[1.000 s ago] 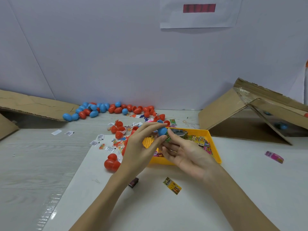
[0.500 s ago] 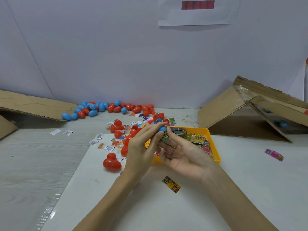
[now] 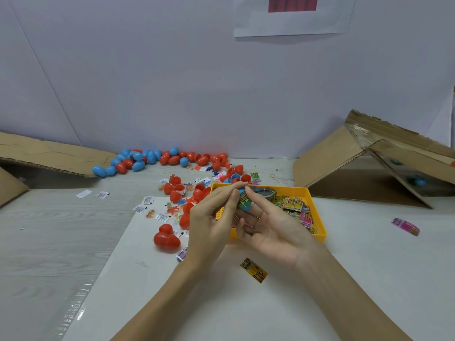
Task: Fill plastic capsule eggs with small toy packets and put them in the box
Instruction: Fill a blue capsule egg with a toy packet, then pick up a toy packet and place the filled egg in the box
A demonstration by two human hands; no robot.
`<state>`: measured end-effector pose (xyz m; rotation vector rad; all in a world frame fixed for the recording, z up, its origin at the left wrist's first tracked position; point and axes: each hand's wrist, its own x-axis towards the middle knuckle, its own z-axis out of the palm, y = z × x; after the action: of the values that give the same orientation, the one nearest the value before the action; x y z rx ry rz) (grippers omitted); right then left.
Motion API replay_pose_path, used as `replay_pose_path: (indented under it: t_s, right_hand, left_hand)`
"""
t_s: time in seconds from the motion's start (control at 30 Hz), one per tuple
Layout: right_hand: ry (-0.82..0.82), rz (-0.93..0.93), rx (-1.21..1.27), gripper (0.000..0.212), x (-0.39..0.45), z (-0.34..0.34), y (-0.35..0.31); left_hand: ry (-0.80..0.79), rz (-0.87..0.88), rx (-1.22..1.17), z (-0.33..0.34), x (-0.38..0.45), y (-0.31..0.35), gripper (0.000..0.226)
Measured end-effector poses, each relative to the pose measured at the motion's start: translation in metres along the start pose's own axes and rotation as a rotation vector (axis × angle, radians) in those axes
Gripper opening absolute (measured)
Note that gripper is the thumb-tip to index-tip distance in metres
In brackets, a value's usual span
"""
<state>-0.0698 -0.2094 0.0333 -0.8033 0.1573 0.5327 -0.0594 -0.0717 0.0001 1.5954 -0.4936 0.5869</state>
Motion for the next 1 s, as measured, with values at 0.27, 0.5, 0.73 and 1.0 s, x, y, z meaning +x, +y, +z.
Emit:
replay_pose_path:
  t_s: [0.27, 0.5, 0.73, 1.0]
  right_hand:
    - [-0.028, -0.007, -0.008, 0.044, 0.003, -0.003, -0.001]
    - [-0.047, -0.134, -0.122, 0.033, 0.001, -0.007, -0.009]
    - [-0.028, -0.148, -0.211, 0.029, 0.000, -0.008, -0.007]
    - [0.040, -0.283, 0.009, 0.026, -0.011, -0.015, -0.102]
  left_hand:
    - [0.020, -0.097, -0.064, 0.002, -0.002, -0.001, 0.024]
    - [-0.074, -0.018, 0.065, -0.007, 0.007, -0.004, 0.027]
    - [-0.122, -0.042, 0.015, -0.011, 0.009, -0.007, 0.028]
    - [-0.004, 0.203, 0.504, -0.014, 0.007, -0.020, 0.028]
